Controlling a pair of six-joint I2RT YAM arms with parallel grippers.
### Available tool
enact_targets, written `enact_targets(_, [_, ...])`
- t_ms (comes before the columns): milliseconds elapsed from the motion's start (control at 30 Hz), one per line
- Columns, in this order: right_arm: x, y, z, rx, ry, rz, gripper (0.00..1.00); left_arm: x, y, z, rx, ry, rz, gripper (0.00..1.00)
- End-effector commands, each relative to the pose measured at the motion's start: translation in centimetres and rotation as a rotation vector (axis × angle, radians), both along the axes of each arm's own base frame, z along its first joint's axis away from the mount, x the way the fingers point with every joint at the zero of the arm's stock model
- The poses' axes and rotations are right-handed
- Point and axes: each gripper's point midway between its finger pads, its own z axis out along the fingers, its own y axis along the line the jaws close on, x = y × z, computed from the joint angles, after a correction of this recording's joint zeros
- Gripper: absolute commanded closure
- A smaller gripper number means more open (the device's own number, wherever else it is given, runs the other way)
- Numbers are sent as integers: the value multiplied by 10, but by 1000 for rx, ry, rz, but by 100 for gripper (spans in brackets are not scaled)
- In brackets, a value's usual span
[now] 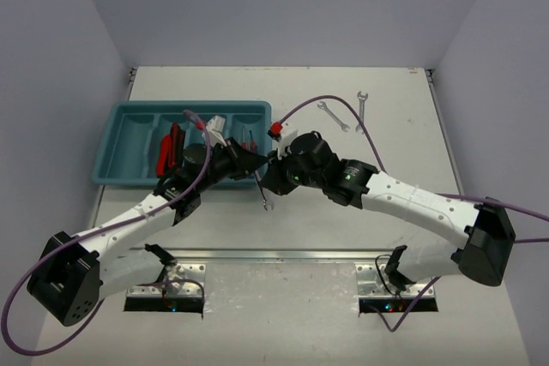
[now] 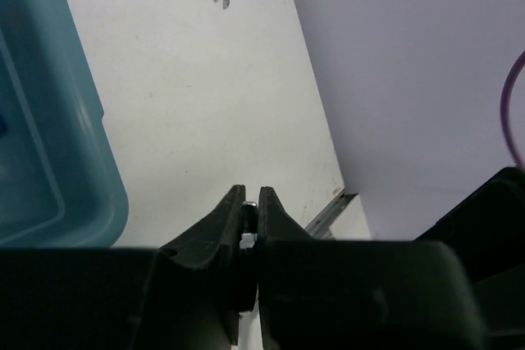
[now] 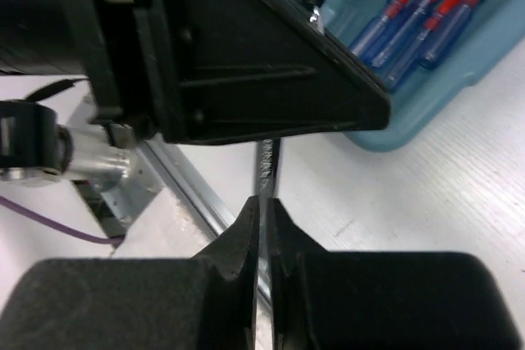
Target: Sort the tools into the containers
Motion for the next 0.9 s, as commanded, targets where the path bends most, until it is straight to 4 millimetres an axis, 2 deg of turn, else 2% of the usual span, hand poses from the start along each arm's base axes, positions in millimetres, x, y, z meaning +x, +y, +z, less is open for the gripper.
enact_targets(0, [14,16,48,126,-81,-40,83,1,-6,31,-22,-89,-31,100])
enact_targets(33, [16,13,47,120,-88,-57,68,1,-5,29,-1,-81,-30,100])
enact_targets(67, [17,9,47,115,-94,-71,33,7,-2,36,27,-100,-11,100])
enact_targets(100, [17,4,46,107,-101,-86,7,11,2,39,58,-110,6,100])
enact_targets(133, [19,-2,44,91,-108,-106,3,14,7,34,93,-100,20,100])
enact_targets(167, [23,-10,42,72,-125,-144,1,20,14,34,124,-90,41,100])
enact_targets(233, [34,-36,38,28,-152,-236,1,43,40,36,195,-67,113,100])
enact_targets(300, [41,-63,32,-8,-156,-308,1,58,63,28,306,-22,156,100])
enact_targets(333, [45,-81,25,-24,-149,-350,1,77,92,24,385,13,237,100])
enact_targets(367, [53,-104,29,-11,-154,-408,1,94,126,20,515,72,328,100])
enact_targets(433, [53,-131,22,6,-141,-446,1,112,176,23,699,108,491,100])
enact_targets(467, [60,-148,18,4,-136,-492,1,120,197,30,768,132,550,100])
enact_targets(500, [58,-156,8,-7,-125,-499,1,124,230,35,853,151,638,100])
enact_targets(533, [57,-162,5,-13,-132,-502,1,124,271,44,952,182,795,100])
enact_targets(567, [57,-167,5,-15,-138,-507,1,125,298,52,994,199,884,100])
enact_targets(633, [54,-169,2,-19,-133,-500,1,130,326,59,1057,201,959,100])
enact_targets(667, [51,-166,0,-12,-123,-480,1,132,350,62,1097,213,1022,100])
enact_targets(800, [48,-159,-3,-5,-106,-440,1,139,415,50,1221,316,1185,100])
enact_targets(867, [46,-155,-12,-4,-76,-427,1,137,443,44,1214,368,1271,100])
